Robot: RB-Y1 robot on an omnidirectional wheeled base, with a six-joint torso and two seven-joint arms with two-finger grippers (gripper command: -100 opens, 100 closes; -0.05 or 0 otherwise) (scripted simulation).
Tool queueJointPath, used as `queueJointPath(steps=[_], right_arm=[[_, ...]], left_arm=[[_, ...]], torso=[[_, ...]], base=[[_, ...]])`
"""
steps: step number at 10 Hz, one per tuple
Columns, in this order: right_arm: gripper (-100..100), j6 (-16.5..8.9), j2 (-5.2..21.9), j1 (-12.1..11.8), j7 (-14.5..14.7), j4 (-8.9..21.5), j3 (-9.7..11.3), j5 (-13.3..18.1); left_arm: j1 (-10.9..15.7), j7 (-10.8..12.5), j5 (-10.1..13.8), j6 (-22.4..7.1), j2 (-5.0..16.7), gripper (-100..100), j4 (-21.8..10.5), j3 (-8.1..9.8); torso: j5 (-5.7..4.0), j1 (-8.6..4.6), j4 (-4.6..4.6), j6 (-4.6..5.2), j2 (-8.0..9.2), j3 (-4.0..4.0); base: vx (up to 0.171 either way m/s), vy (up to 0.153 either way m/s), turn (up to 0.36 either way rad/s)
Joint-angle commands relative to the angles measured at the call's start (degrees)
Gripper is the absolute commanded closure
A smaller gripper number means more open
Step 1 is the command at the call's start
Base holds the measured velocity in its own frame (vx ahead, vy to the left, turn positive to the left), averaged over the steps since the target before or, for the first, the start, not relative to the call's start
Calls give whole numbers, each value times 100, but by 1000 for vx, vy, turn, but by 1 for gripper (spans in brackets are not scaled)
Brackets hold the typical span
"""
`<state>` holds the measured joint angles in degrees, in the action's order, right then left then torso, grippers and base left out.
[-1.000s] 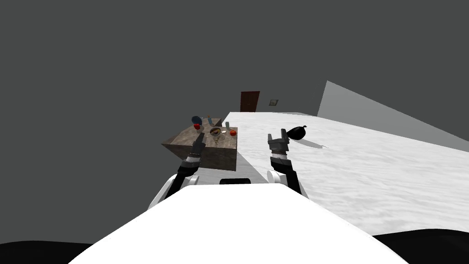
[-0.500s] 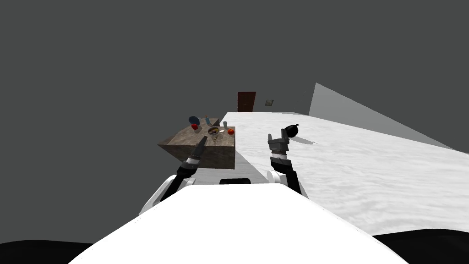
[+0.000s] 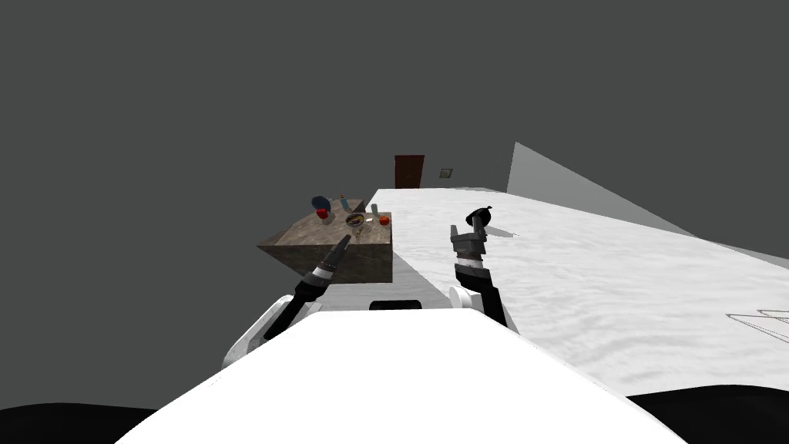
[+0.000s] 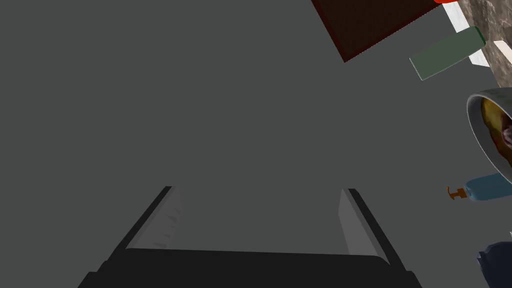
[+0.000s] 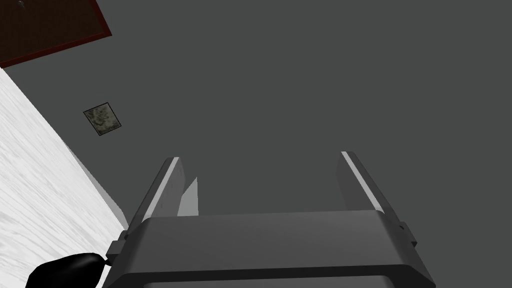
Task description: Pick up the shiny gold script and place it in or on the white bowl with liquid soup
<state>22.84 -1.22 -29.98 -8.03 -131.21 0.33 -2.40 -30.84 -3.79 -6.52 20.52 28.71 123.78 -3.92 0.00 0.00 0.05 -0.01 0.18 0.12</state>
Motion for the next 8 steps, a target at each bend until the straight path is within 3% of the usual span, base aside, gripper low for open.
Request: queueJointPath(steps=[1,2,8], right_arm=[[0,0,0,0,0,0,0,0],[0,0,0,0,0,0,0,0],[0,0,0,0,0,0,0,0]], left_arm=[[-99,1,29,-57,286,-100,-134,-26],[-99,1,29,-57,342,-100,-134,-26],[-283,51,209,-259,1263,-100,-595,-92]], torso=[[0,0,0,0,0,0],[1,1,-1,2,1,0],[1,3,-3,1,-15,-9]], base=[[-56,-18,-164],[-45,-15,-85],[-26,-18,-124]])
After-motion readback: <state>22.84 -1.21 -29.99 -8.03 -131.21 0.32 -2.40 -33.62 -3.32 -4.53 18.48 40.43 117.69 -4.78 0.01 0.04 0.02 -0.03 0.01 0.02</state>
